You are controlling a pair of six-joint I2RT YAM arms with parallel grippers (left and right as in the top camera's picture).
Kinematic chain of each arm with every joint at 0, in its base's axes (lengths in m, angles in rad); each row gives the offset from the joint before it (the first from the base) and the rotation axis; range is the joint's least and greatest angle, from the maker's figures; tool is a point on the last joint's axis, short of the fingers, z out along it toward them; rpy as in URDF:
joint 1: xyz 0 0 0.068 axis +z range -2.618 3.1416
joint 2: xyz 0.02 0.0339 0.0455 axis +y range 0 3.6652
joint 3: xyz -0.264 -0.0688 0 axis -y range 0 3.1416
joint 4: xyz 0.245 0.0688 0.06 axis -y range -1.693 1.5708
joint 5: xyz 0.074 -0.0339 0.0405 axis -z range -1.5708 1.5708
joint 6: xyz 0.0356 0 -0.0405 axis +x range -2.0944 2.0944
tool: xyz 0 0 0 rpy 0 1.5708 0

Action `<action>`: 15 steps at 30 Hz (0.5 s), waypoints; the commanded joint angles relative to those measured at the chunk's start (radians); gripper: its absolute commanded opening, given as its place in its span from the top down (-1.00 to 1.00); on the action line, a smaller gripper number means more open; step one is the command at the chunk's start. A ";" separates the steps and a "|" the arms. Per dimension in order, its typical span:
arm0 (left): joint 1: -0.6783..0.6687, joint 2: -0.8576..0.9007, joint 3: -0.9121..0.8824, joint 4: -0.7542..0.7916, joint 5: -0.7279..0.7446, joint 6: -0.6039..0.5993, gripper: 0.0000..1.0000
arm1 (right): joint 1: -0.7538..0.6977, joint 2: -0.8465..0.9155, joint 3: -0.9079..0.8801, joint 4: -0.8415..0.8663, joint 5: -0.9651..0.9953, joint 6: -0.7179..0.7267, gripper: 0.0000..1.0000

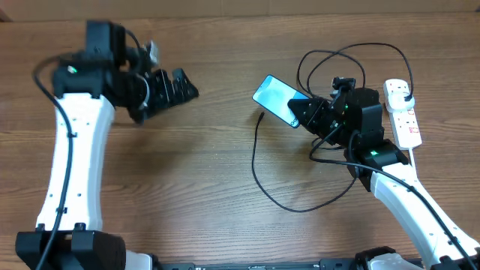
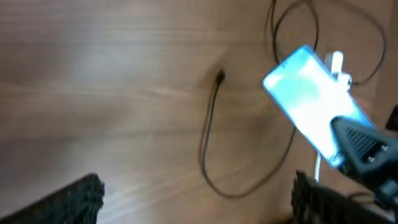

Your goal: Plug charger to phone and switch on socket

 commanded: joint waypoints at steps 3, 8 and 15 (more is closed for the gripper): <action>-0.023 -0.084 -0.346 0.391 0.271 -0.372 -0.99 | 0.020 -0.034 0.026 0.103 0.086 0.243 0.93; -0.081 -0.082 -0.472 0.722 0.347 -0.682 -0.99 | 0.119 -0.034 0.026 0.118 0.325 0.458 0.93; -0.146 -0.082 -0.472 0.920 0.348 -0.985 -0.68 | 0.207 -0.032 0.026 0.206 0.495 0.639 0.92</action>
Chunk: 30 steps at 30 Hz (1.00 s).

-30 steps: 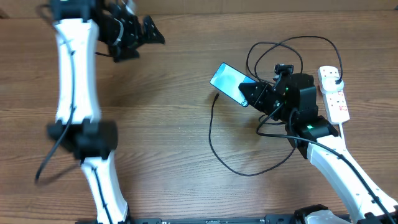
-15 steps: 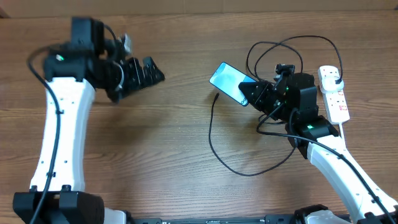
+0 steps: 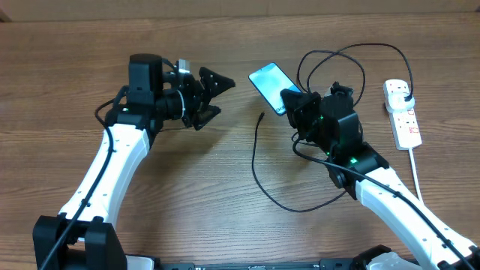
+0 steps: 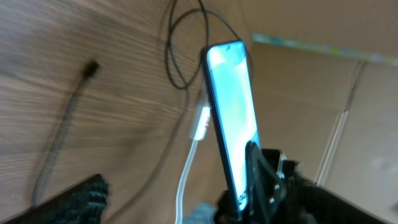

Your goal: Plug charger to phone and switch on socket

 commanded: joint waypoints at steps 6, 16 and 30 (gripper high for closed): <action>-0.039 -0.022 -0.003 0.188 0.072 -0.307 -0.59 | 0.012 -0.031 0.026 0.174 0.087 0.194 0.93; -0.040 -0.022 -0.003 0.282 0.132 -0.270 -0.57 | 0.045 -0.025 0.026 0.222 -0.032 0.193 0.93; -0.040 -0.022 -0.003 0.278 0.096 -0.217 -0.23 | 0.141 -0.025 0.026 0.222 -0.060 0.192 0.93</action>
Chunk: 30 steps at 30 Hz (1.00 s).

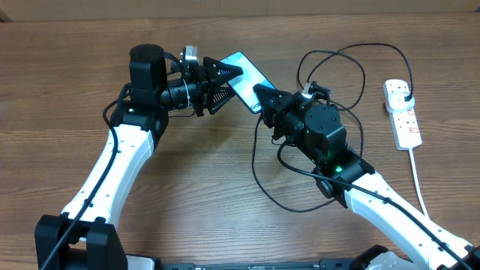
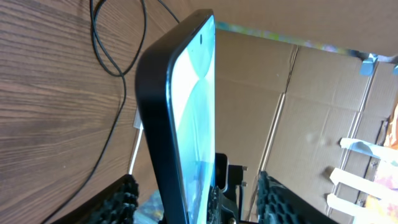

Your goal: Plug charger to phone and switch on socket

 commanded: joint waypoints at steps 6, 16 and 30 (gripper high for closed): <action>-0.011 -0.020 -0.001 -0.021 -0.029 0.042 0.07 | 0.013 -0.024 0.026 0.018 -0.034 0.000 0.93; -0.021 -0.006 -0.001 -0.021 -0.036 0.046 0.40 | 0.033 -0.018 0.026 0.007 -0.034 0.000 0.93; -0.021 -0.006 -0.001 -0.021 -0.075 0.041 0.92 | 0.033 -0.014 0.026 0.007 -0.034 0.000 0.92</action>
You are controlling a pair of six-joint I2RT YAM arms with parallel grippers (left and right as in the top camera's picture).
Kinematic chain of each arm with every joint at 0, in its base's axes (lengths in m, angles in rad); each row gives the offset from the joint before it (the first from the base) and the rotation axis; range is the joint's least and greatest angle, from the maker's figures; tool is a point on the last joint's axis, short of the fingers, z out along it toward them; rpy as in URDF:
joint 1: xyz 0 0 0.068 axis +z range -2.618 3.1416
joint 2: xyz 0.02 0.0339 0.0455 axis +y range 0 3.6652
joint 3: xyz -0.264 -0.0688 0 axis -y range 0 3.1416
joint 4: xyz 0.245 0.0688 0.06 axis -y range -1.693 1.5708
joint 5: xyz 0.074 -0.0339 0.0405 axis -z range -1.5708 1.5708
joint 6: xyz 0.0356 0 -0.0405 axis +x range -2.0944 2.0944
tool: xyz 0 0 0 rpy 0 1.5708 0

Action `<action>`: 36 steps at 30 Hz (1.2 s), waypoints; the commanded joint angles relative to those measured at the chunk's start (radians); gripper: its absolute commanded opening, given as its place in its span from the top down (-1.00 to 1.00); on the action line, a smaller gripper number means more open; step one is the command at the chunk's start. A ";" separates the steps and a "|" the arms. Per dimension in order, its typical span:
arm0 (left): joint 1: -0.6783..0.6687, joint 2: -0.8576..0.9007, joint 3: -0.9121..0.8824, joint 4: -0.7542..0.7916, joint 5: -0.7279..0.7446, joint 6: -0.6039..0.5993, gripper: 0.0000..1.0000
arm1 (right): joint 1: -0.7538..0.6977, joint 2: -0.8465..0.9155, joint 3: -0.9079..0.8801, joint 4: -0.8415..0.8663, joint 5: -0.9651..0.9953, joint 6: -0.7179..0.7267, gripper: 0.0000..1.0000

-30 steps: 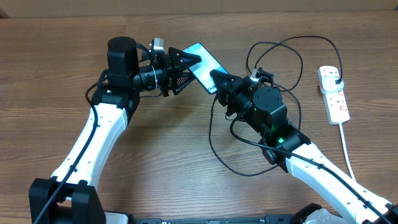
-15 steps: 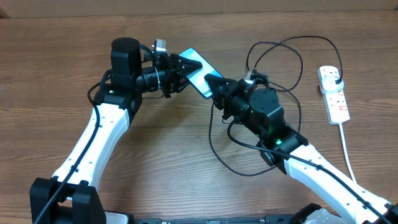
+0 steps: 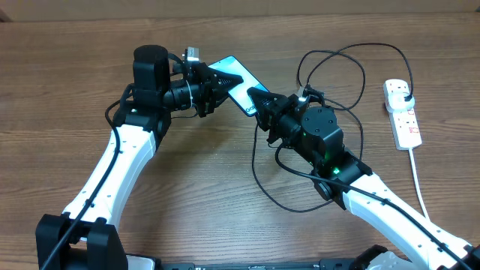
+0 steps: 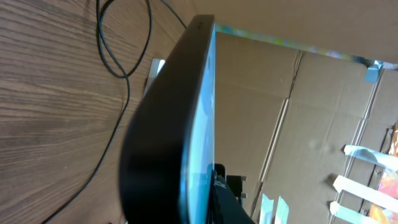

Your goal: Plug charger to phone and switch on socket

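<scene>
The phone (image 3: 234, 76), screen lit blue, is held off the table between both arms. My right gripper (image 3: 256, 103) is shut on its right end. My left gripper (image 3: 218, 85) has its fingers drawn in on the phone's left end. In the left wrist view the phone (image 4: 177, 124) fills the middle, seen edge-on, with a dark finger pressed against its screen side. The black charger cable (image 3: 256, 171) lies looped on the table; its plug end is hidden under my right gripper. The white socket strip (image 3: 402, 112) lies at the far right.
A wooden table (image 3: 187, 187) carries everything. More loops of the black cable (image 3: 330, 60) lie behind my right arm, and a white cord (image 3: 417, 180) runs from the socket strip toward the front edge. Cardboard boxes (image 4: 311, 112) stand beyond the table.
My left gripper's fingers, then spread on either side of the phone's end, have drawn in on it. The phone has shifted slightly left and sits deeper in the left gripper.
My right gripper held the phone at the right of the table while my left gripper was open far to the left. Then both were nearer the middle. Then the open left fingers straddled the phone's end; now they are shut on it.
</scene>
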 commanded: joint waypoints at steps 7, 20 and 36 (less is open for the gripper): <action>-0.003 -0.007 0.000 -0.003 -0.037 0.039 0.92 | 0.005 -0.015 0.026 0.006 -0.008 -0.072 0.38; 0.204 -0.007 0.000 -0.004 0.155 0.193 0.92 | 0.002 -0.015 0.026 -0.155 0.000 -0.311 -0.18; 0.362 -0.007 0.000 -0.004 0.357 0.139 0.92 | 0.002 -0.014 0.034 -0.550 -0.012 -0.920 -0.35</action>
